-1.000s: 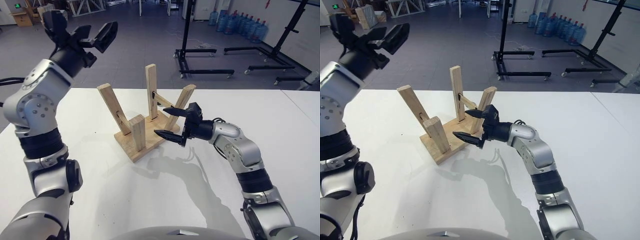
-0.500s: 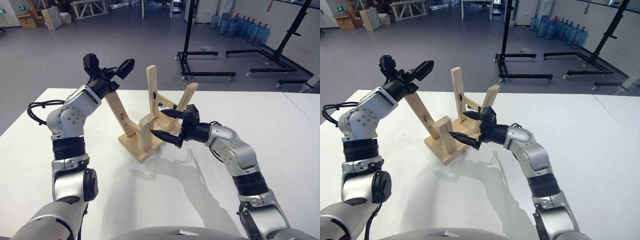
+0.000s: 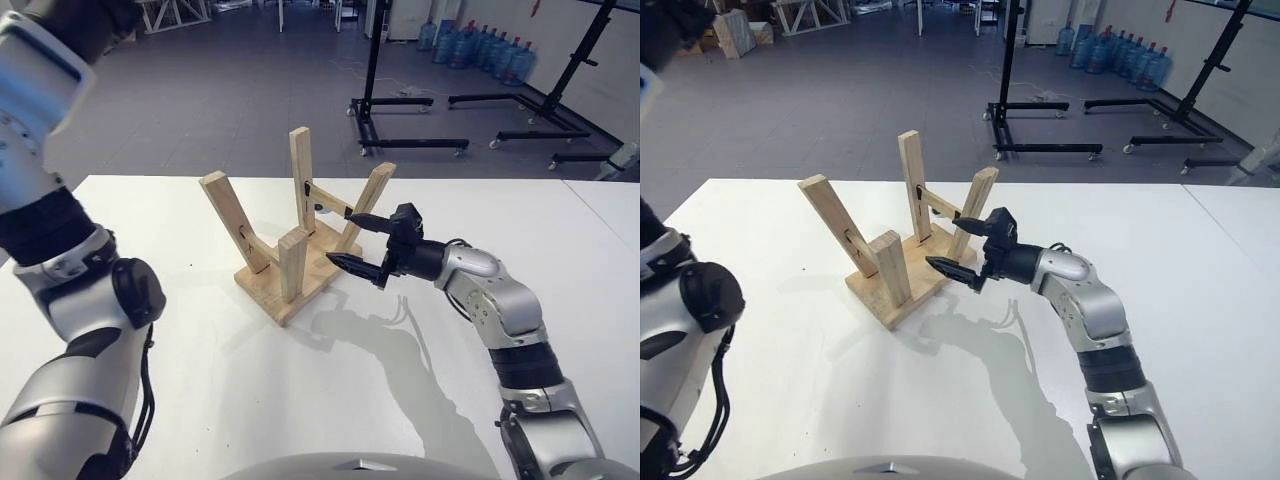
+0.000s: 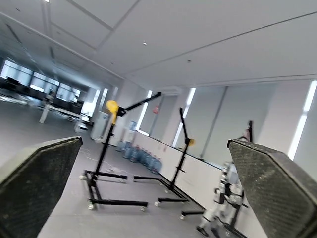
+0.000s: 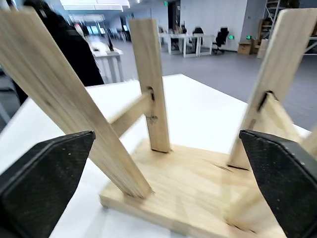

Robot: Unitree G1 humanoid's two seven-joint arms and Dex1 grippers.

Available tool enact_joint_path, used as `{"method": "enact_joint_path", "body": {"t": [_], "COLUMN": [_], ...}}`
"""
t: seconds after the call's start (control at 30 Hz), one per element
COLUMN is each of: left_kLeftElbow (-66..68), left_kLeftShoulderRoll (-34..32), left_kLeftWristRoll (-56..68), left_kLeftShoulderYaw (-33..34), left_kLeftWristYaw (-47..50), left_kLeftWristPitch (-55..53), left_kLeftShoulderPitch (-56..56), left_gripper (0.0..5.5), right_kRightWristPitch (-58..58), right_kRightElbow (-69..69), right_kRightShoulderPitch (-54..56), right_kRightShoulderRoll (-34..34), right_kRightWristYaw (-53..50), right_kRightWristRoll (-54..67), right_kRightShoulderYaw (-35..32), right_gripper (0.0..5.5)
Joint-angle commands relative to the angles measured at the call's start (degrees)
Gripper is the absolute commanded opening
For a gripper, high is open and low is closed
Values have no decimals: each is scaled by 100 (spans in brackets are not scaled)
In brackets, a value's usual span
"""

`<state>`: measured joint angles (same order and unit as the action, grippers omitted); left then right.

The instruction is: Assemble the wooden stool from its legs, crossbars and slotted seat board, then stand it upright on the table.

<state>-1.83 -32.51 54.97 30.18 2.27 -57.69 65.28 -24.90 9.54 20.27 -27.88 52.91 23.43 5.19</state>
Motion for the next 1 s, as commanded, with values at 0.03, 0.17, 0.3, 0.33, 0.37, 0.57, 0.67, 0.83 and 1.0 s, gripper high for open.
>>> {"method": "enact_joint_path", "body": {"t": [0.03,0.17,0.3,0.33,0.37,0.57,0.67,0.83,1.0], "left_kLeftElbow": [-63,-220,-378,-403,-427,-577,-692,-662,-631], "left_kLeftShoulderRoll": [-380,-480,-418,-393,-389,-210,-59,68,142], "left_kLeftWristRoll": [-193,-225,-273,-299,-344,-459,-492,-566,-594], "left_kLeftShoulderYaw": [72,138,181,157,101,-63,-107,-141,-189], "left_kLeftWristYaw": [-90,-114,-87,-80,-93,-45,-17,-49,-145], "left_kLeftWristPitch": [-123,-41,67,100,130,208,255,380,426], "left_kLeftShoulderPitch": [-528,-793,-1079,-1125,-1159,-1247,-1408,-1559,-1647], "left_gripper": [540,540,540,540,540,540,540,540,540], "right_kRightWristPitch": [-54,-378,798,1083,1313,2100,2476,3071,3373], "right_kRightElbow": [850,989,342,156,-58,-1633,-2458,-3703,-4713], "right_kRightShoulderPitch": [312,2219,3190,3142,3061,3057,3160,3304,3568], "right_kRightShoulderRoll": [-763,-1220,-955,-858,-763,-144,226,774,1188], "right_kRightWristYaw": [-28,-236,-557,-514,-439,-12,-149,-480,-749], "right_kRightWristRoll": [-672,-1352,-2856,-3187,-3454,-4304,-4576,-4895,-5107], "right_kRightShoulderYaw": [192,247,1299,1720,2103,3286,3436,3489,3440], "right_gripper": [536,536,536,536,536,536,536,536,536]}}
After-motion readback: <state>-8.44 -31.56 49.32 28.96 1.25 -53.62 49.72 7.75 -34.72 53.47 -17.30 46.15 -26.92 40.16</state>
